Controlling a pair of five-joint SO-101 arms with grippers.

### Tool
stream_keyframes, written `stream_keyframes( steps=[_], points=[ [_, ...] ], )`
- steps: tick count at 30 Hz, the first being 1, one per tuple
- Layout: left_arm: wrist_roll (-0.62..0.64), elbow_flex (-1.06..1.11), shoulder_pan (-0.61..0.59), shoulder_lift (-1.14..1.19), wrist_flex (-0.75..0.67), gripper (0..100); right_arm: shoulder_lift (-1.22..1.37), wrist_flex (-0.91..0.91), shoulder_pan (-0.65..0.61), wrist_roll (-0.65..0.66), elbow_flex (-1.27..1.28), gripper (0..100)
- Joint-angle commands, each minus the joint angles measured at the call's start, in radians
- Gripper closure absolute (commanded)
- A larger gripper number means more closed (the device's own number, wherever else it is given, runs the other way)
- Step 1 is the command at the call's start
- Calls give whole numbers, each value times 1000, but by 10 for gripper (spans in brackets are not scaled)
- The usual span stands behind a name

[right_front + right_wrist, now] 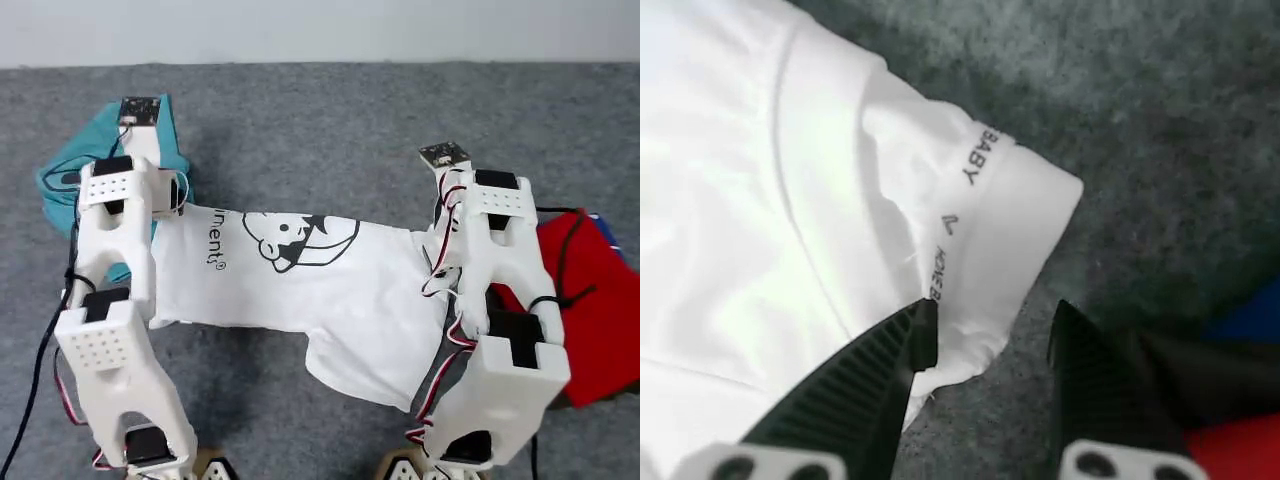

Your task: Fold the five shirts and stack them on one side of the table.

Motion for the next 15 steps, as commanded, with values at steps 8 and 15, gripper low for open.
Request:
stream_keyframes(
  steps=[8, 15],
  points=[
    [3, -59, -92, 17, 9, 885, -42, 4, 10, 9, 2, 809],
    [8, -222, -86, -54, 199, 885, -74, 22, 8, 11, 0, 809]
  ],
)
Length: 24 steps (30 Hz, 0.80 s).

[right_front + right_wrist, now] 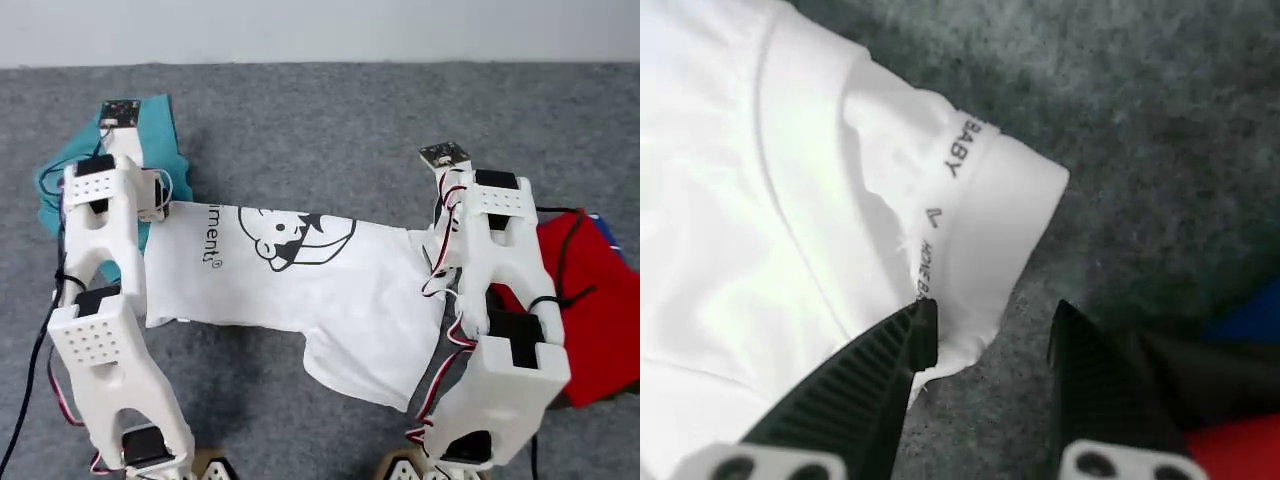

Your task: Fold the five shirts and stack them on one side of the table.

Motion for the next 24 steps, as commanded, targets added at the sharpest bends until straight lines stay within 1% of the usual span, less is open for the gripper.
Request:
stream_keyframes(
  steps=[1, 6, 9, 11, 13, 14, 17, 19, 22, 24],
  points=[
    [6, -136, -31, -100, 107, 884, -88, 27, 8, 12, 0, 809],
    [2, -297, -32, -178, 287, 882, -209, 87, -33, 15, 2, 809],
    [5, -371, -31, -210, 402, 881, -283, 153, -76, 69, 2, 809],
    [5, -426, -32, -235, 488, 881, -328, 206, -105, 123, 2, 835],
    [2, -470, -34, -258, 563, 881, -366, 259, -136, 178, 2, 885],
    [2, -470, -34, -275, 566, 881, -380, 288, -156, 209, 3, 909],
    [2, -374, -26, -376, 565, 881, -409, 375, -225, 287, 34, 949],
    [2, -277, 2, -459, 563, 881, -424, 395, -294, 299, 120, 926],
    [0, -76, 34, -591, 563, 881, -461, 315, -403, 296, 328, 866],
    [-28, 94, 49, -663, 562, 881, -501, 234, -479, 296, 474, 850]
  ],
)
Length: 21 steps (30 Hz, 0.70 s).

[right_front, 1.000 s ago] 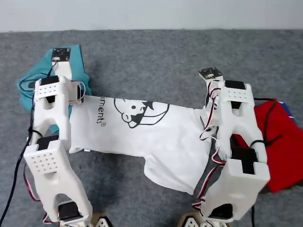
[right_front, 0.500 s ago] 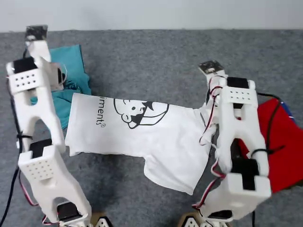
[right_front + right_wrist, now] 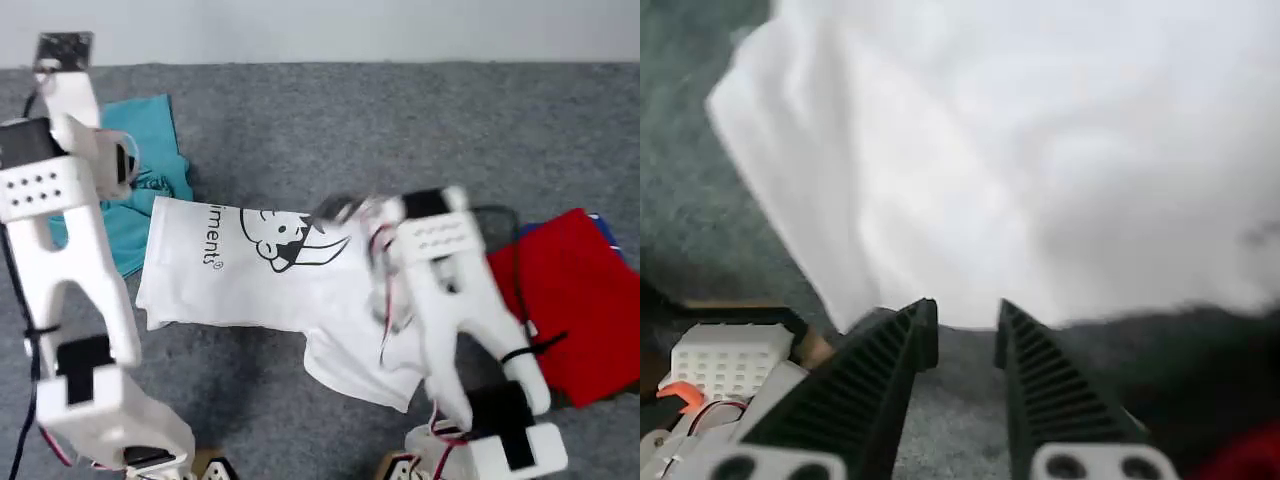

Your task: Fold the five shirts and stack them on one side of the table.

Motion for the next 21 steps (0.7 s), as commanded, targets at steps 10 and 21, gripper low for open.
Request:
stream_keyframes(
  steps=[10, 21],
  points=[
    [-230, 967, 57, -328, -242, 885, -380, -159, -232, -20, 402, 850],
    [-230, 1283, 160, -331, -623, 885, -509, -36, -303, -23, 514, 851]
  ],
)
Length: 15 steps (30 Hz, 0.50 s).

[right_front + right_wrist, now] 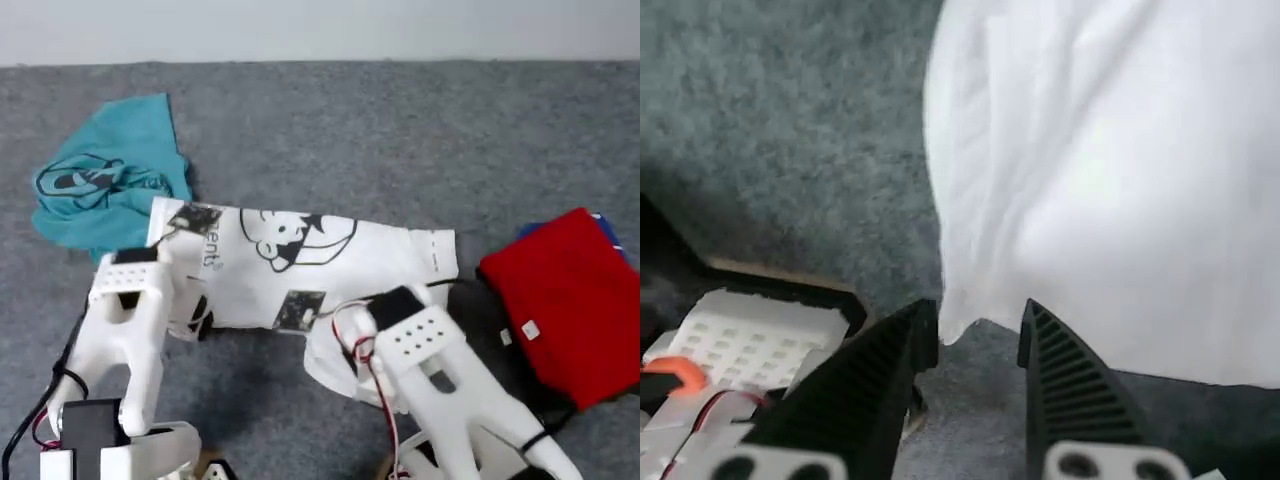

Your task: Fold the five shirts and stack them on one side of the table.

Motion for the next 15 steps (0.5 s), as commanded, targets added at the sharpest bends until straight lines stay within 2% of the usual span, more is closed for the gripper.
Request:
stream_keyframes(
  steps=[1, 12, 15],
  points=[
    [-11, 19, 9, -40, -51, 885, -76, 42, -50, -9, 20, 851],
    [-11, 24, 9, -40, -63, 885, -114, -171, -54, -5, 201, 851],
    [-11, 24, 9, -40, -63, 885, -114, -223, -54, 34, 236, 851]
  ],
)
